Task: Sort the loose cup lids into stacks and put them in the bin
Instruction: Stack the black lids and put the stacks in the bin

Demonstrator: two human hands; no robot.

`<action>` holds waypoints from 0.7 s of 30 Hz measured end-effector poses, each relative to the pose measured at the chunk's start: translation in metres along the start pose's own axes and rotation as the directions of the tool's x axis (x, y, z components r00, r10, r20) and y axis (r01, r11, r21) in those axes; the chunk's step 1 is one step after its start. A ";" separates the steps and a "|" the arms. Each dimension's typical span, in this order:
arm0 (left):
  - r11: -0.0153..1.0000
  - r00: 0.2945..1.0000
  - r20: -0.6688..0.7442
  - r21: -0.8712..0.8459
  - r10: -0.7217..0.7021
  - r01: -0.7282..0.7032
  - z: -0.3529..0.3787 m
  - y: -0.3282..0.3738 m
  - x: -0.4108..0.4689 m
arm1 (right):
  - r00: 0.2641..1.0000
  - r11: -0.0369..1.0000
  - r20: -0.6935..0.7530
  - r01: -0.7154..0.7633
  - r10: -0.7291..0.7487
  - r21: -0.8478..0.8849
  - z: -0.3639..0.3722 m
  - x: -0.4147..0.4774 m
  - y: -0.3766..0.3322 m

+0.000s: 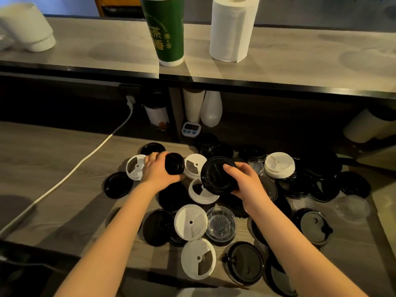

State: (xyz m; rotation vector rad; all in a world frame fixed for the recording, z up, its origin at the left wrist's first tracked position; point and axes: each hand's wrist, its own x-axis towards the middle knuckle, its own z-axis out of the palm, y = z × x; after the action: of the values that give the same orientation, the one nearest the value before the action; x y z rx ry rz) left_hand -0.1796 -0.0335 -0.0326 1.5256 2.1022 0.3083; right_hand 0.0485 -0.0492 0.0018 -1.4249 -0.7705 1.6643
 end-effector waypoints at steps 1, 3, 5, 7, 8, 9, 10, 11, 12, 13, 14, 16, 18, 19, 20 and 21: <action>0.997 1.000 -0.013 -0.068 0.023 -0.024 -0.004 0.009 -0.009 | 1.000 1.000 -0.003 -0.017 0.017 0.016 0.000 0.001 0.001; 0.976 0.993 -0.025 -0.185 0.113 -0.116 -0.008 0.029 -0.029 | 0.999 0.998 -0.009 -0.042 0.042 0.045 -0.002 0.001 0.002; 0.947 0.973 -0.034 -0.223 0.228 -0.230 -0.011 0.049 -0.049 | 0.999 0.996 -0.013 -0.050 0.051 0.076 -0.006 0.000 0.002; 0.915 0.939 -0.033 -0.216 0.342 -0.341 -0.010 0.068 -0.065 | 0.999 0.994 -0.009 -0.045 0.046 0.101 -0.012 -0.004 0.001; 0.899 0.921 -0.022 -0.211 0.388 -0.384 -0.008 0.076 -0.070 | 0.999 0.992 -0.004 -0.039 0.040 0.117 -0.015 -0.006 -0.001; 0.885 0.904 -0.011 -0.203 0.426 -0.420 -0.005 0.083 -0.075 | 0.999 0.990 0.002 -0.033 0.033 0.136 -0.018 -0.009 -0.002; 0.872 0.888 -0.002 -0.190 0.459 -0.451 -0.001 0.089 -0.077 | 1.000 0.986 0.009 -0.029 0.028 0.163 -0.021 -0.012 -0.004; 0.863 0.876 0.009 -0.174 0.483 -0.474 0.003 0.095 -0.079 | 1.000 0.982 0.015 -0.028 0.026 0.187 -0.024 -0.015 -0.005; 0.857 0.867 0.023 -0.166 0.497 -0.487 0.007 0.100 -0.081 | 0.999 0.978 0.019 -0.029 0.026 0.207 -0.027 -0.018 -0.007; 0.855 0.863 0.039 -0.164 0.504 -0.492 0.011 0.106 -0.082 | 0.999 0.976 0.027 -0.027 0.022 0.216 -0.031 -0.022 -0.008; 0.852 0.858 0.053 -0.164 0.511 -0.498 0.015 0.110 -0.084 | 0.999 0.976 0.041 -0.024 0.015 0.216 -0.035 -0.025 -0.008; 0.842 0.844 0.059 -0.137 0.533 -0.522 0.023 0.121 -0.088 | 0.998 0.981 0.066 0.008 -0.022 0.195 -0.047 -0.033 -0.007; 0.822 0.820 0.065 -0.068 0.569 -0.565 0.031 0.132 -0.093 | 0.996 0.987 0.063 0.056 -0.066 0.150 -0.063 -0.042 -0.008; 0.806 0.803 0.077 -0.040 0.591 -0.590 0.035 0.138 -0.097 | 0.995 0.990 0.051 0.078 -0.085 0.120 -0.071 -0.047 -0.009; 0.793 0.788 0.101 -0.028 0.607 -0.608 0.039 0.143 -0.100 | 0.994 0.990 0.036 0.099 -0.103 0.097 -0.080 -0.051 -0.010; 0.780 0.771 0.124 -0.034 0.624 -0.625 0.041 0.150 -0.105 | 0.993 0.989 0.021 0.117 -0.119 0.086 -0.089 -0.055 -0.011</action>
State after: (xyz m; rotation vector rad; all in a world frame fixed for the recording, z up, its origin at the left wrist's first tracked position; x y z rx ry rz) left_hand -0.0114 -0.0855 0.0321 2.1631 1.4326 0.4179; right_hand 0.1411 -0.0958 0.0227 -1.2765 -0.7745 1.6084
